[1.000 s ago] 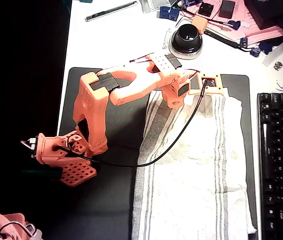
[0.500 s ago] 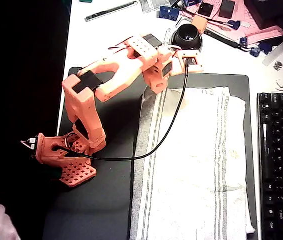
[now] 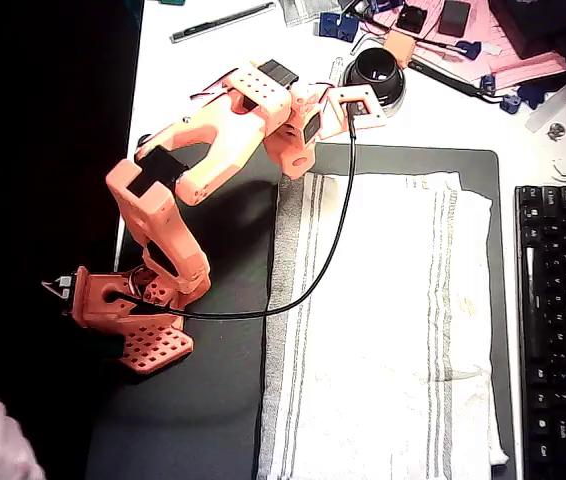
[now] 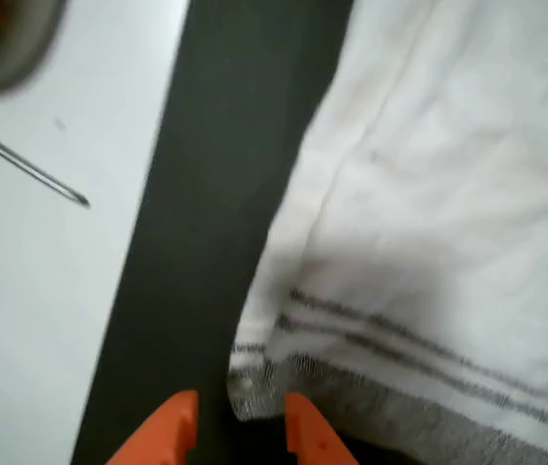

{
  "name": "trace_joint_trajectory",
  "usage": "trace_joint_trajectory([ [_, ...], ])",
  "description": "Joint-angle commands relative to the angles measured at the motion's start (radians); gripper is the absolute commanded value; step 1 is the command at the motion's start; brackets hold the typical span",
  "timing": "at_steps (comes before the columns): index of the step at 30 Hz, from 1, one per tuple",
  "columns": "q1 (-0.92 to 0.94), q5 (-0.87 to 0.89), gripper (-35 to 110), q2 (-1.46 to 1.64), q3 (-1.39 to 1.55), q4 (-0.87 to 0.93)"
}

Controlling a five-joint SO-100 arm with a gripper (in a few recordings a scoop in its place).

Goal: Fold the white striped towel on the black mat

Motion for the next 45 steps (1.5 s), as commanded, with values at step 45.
trace_joint_trajectory([
  [45, 0.238, -0.106, 0, -0.554, -0.577, 0.046],
])
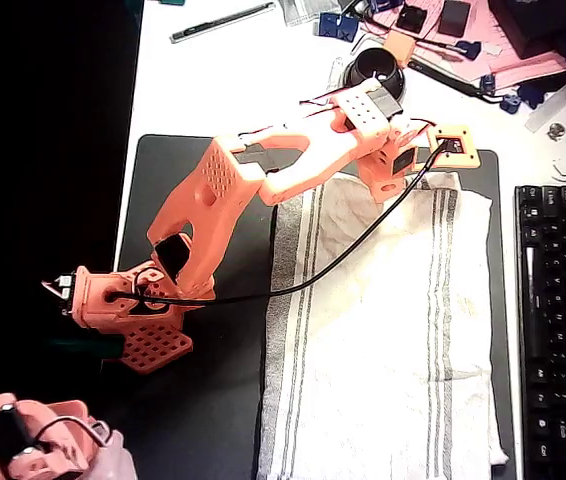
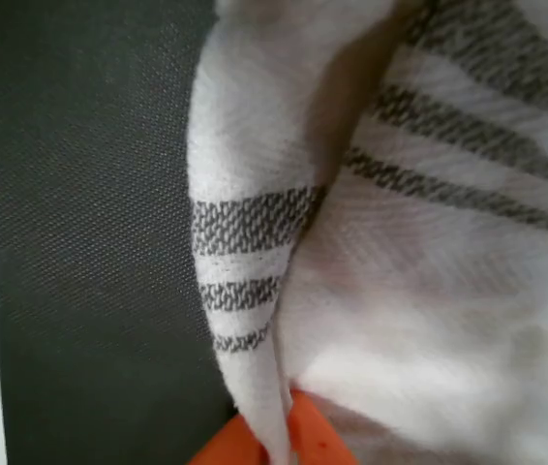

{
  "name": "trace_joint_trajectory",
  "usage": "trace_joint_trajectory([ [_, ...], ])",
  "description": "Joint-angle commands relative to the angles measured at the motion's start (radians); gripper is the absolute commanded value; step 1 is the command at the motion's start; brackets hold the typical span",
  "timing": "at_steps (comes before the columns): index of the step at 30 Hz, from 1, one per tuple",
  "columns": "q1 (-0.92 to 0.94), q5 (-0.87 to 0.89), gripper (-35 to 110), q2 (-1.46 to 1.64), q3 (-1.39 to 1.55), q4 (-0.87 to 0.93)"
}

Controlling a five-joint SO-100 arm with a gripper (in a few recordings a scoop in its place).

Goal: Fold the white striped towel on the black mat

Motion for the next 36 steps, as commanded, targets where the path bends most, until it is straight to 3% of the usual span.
trace_joint_trajectory([
  [1, -0.015, -0.009, 0, 0.135, 0.018, 0.028],
  [10, -0.048, 0.003, 0, 0.209, -0.112, 0.179],
  [20, 0.104, -0.038, 0, 0.328, -0.348, 0.407],
  [30, 0.430, -0.163, 0, 0.578, -0.304, 0.463],
  [36, 0.644, -0.259, 0, 0.687, -0.100, 0.380],
])
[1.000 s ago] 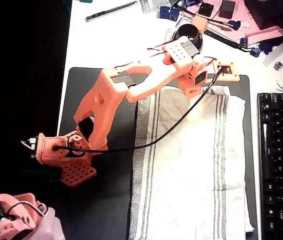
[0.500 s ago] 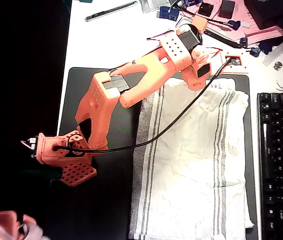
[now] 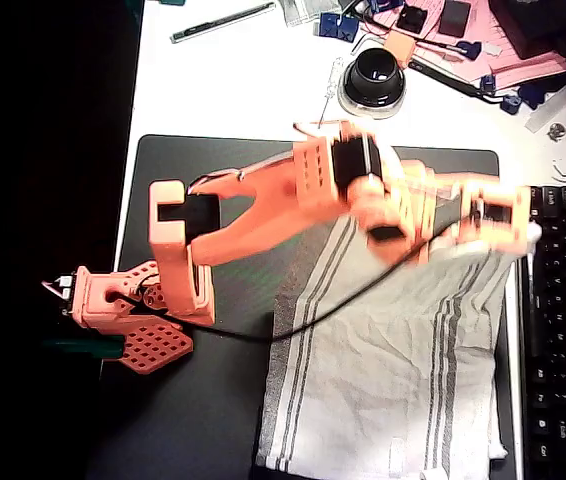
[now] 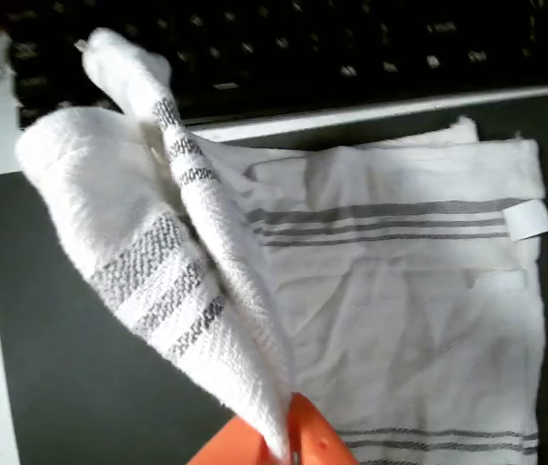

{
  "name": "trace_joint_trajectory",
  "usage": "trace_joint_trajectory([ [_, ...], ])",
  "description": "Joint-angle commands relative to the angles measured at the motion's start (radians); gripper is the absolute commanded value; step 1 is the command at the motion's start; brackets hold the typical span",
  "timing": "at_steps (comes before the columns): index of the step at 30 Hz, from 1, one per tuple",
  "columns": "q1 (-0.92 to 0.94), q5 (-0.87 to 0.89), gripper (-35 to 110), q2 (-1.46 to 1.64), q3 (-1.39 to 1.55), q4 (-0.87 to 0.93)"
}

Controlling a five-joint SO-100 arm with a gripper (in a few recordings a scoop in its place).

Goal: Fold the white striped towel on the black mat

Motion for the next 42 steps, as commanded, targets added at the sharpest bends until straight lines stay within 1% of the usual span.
trace_joint_trajectory([
  [1, 0.083, -0.051, 0, 0.094, 0.071, -0.035],
  [4, 0.187, -0.095, 0, 0.100, 0.123, -0.058],
  [11, 0.410, -0.187, 0, 0.075, 0.130, -0.086],
  [23, 0.624, -0.279, 0, 0.032, 0.393, -0.293],
  [24, 0.634, -0.295, 1, 0.031, 0.414, -0.299],
  [28, 0.653, -0.322, 15, 0.044, 0.480, -0.328],
  [30, 0.650, -0.336, 16, 0.064, 0.502, -0.321],
  [36, 0.612, -0.278, 18, 0.117, 0.495, -0.319],
  [42, 0.499, -0.149, 18, 0.086, 0.451, -0.368],
])
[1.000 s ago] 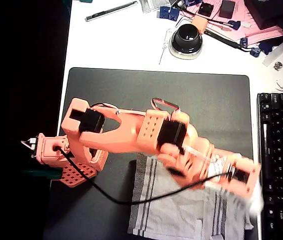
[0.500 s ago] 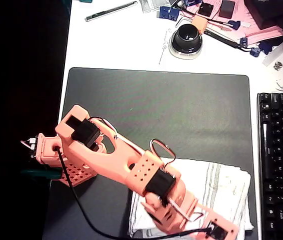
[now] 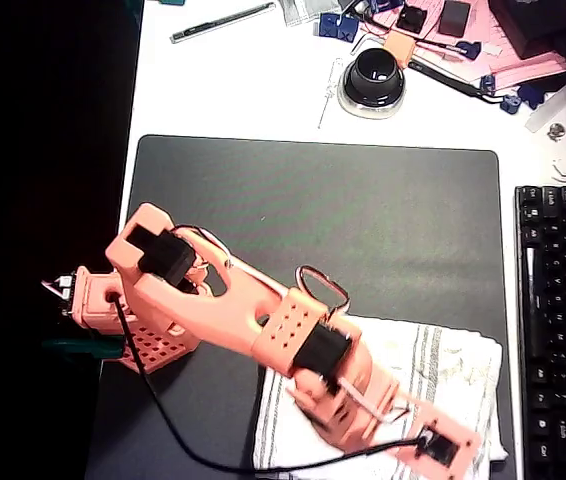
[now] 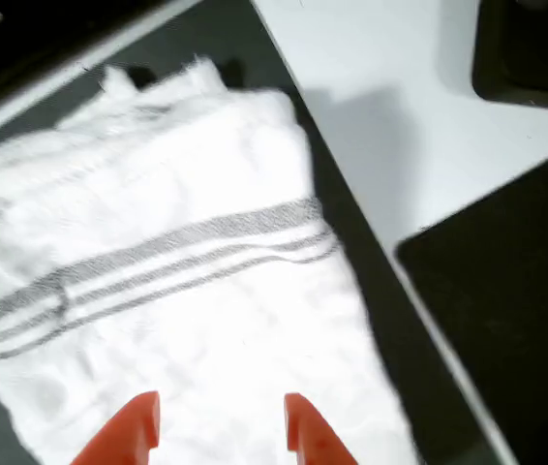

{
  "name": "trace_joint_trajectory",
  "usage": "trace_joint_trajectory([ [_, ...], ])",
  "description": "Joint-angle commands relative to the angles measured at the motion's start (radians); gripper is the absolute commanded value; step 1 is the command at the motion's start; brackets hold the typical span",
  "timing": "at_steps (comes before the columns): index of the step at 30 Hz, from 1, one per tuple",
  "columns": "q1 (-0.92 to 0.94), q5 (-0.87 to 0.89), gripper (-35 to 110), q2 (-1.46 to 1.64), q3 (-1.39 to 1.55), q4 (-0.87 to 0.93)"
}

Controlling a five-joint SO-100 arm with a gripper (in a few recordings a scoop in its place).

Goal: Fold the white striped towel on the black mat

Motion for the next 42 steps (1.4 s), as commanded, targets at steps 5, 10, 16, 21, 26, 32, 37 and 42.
trace_joint_trajectory([
  [5, -0.074, 0.170, 20, -0.204, -0.202, -0.038],
  [10, -0.071, 0.281, 19, -0.515, -0.523, 0.009],
  [16, -0.018, 0.275, 19, -0.681, -0.686, 0.052],
  [21, 0.035, 0.279, 19, -0.830, -0.828, 0.080],
  [26, 0.034, 0.302, 20, -0.825, -0.815, 0.075],
  [32, -0.012, 0.296, 20, -0.548, -0.546, 0.061],
  [37, -0.055, 0.290, 20, -0.224, -0.204, -0.018],
  [42, -0.106, 0.230, 20, 0.086, 0.103, -0.083],
])
